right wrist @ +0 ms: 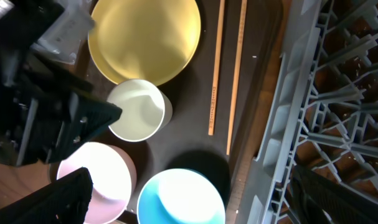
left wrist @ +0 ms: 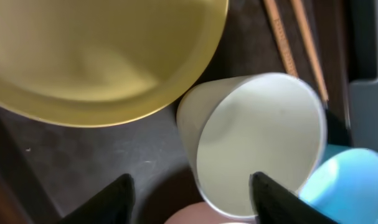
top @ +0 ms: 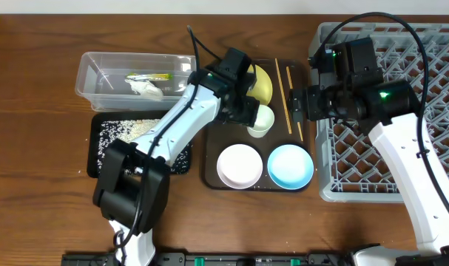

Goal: Sort waste into correct bins and load items into the dishwasher rack
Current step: 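Reach the left gripper to the white cup and grasp it, then lift the white cup and pass it to the right gripper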

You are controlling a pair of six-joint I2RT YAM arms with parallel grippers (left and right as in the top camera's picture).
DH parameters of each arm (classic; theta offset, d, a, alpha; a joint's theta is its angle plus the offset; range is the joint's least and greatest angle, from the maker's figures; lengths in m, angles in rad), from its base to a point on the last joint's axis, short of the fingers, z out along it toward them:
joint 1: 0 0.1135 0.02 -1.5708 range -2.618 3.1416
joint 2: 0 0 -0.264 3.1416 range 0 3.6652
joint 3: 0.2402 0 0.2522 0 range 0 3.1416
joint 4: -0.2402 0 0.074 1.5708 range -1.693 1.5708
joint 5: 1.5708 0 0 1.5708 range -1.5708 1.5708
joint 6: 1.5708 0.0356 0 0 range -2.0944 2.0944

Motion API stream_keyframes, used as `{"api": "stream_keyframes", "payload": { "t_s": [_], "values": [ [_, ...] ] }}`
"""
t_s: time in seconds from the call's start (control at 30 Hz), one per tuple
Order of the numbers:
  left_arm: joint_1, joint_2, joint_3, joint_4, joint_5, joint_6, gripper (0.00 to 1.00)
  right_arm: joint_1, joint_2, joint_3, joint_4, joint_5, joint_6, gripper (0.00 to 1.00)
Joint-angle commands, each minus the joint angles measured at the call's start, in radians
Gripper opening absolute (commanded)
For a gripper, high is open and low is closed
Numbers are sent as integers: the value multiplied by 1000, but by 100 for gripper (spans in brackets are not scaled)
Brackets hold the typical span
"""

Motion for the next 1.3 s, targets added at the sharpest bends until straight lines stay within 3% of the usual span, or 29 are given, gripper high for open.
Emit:
{"api": "stream_keyframes", "payload": {
  "t_s": [0.0,0.27,0.37,0.53,0.73,0.87,1.03,1.27],
  "values": [
    [-3,69,14,-3,10,21,42,15,6,22,0,11,8,99],
    [12,50,19,3,13,-34,7,15,6,22,2,21,10,99],
    [48,-3,26,-15,67,-63,6,9,10,21,12,16,33,99],
    [170,-142,29,-18,389,-63,6,-21,36,19,55,-117,34,99],
    [320,-243,29,-18,813,-62,6,-83,83,1,232,-548,-56,99],
    [354,-242,27,-18,989,-61,6,-98,130,-11,390,-856,-133,99],
    [354,-242,26,-18,1032,-62,6,-101,196,-13,570,-1117,-134,99],
    [358,-242,26,-17,1042,-62,6,-108,246,-13,655,-1244,-134,99]
  ]
}}
